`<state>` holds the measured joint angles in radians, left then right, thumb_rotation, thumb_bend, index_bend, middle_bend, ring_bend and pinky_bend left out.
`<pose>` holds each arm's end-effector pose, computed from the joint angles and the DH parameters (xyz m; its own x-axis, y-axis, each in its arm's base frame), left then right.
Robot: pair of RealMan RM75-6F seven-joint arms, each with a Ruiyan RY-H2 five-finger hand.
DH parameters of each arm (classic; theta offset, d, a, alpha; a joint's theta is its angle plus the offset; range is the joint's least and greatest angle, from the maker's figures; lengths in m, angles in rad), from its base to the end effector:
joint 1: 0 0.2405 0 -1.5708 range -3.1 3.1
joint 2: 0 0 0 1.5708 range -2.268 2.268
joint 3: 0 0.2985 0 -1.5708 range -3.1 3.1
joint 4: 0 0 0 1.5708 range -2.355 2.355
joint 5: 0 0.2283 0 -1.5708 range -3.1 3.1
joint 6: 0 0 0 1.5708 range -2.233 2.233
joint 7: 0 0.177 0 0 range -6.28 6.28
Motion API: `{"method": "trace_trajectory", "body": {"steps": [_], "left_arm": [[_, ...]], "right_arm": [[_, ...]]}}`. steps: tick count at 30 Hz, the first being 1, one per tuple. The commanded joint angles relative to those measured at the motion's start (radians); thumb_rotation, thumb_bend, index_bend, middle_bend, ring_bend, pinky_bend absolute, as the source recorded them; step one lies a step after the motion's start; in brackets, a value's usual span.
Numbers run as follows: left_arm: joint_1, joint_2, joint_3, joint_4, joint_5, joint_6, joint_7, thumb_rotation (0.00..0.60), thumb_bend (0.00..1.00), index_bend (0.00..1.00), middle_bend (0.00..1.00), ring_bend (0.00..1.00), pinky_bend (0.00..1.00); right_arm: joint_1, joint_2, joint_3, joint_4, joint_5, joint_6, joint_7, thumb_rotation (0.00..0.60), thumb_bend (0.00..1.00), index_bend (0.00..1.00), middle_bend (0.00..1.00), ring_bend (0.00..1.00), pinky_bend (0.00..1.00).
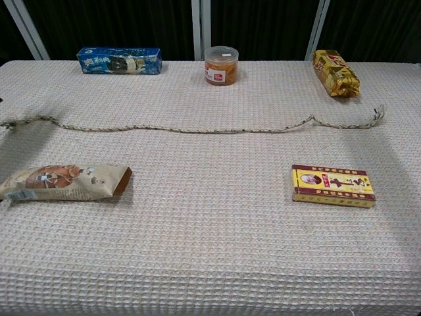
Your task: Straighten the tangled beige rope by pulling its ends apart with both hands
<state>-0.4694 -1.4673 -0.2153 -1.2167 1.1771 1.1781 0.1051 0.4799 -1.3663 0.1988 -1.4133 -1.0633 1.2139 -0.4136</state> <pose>-0.3366 0.3975 0.0714 0.4167 0.0072 0.9090 0.9089 0.0156 -0.4168 -0.3206 -0.3880 0.0916 0.5864 -0.0378 0.8091 -0.8077 0.0489 0.5876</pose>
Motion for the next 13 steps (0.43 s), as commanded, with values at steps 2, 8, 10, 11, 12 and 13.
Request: {"method": "trace_trajectory", "body": {"steps": [2,8,10,11,12,13], "left_arm": [[0.118,0.163,0.03,-0.158,0.059,0.12,-0.074,0.6,0.2,0.25,0.18,0.11,0.16],[0.246,0.272,0.085,-0.279,0.087,0.23,-0.123,0.6,0.2,0.25,0.18,0.11,0.15],[0.291,0.291,0.109,-0.315,0.117,0.286,-0.138,0.6,0.2,0.26,0.18,0.11,0.15],[0.309,0.297,0.122,-0.331,0.133,0.307,-0.14,0.6,0.2,0.26,0.18,0.11,0.15],[0.331,0.306,0.141,-0.351,0.156,0.333,-0.137,0.6,0.2,0.26,0.18,0.11,0.15],[0.346,0.311,0.154,-0.365,0.175,0.353,-0.131,0.6,0.2,0.26,0.18,0.11,0.15]], "right_arm": [[-0.12,0.213,-0.044,-0.181,-0.083,0.067,0.121,0.6,0.32,0.14,0.15,0.0,0.0],[-0.227,0.327,-0.101,-0.255,-0.194,0.147,0.27,0.6,0.34,0.15,0.15,0.0,0.0],[-0.259,0.329,-0.12,-0.251,-0.234,0.184,0.3,0.6,0.36,0.19,0.16,0.0,0.0],[-0.27,0.328,-0.128,-0.25,-0.25,0.196,0.311,0.6,0.36,0.2,0.17,0.0,0.0],[-0.283,0.326,-0.136,-0.249,-0.268,0.21,0.324,0.6,0.36,0.2,0.17,0.0,0.0],[-0.29,0.323,-0.142,-0.247,-0.283,0.22,0.332,0.6,0.36,0.21,0.18,0.0,0.0]]}}
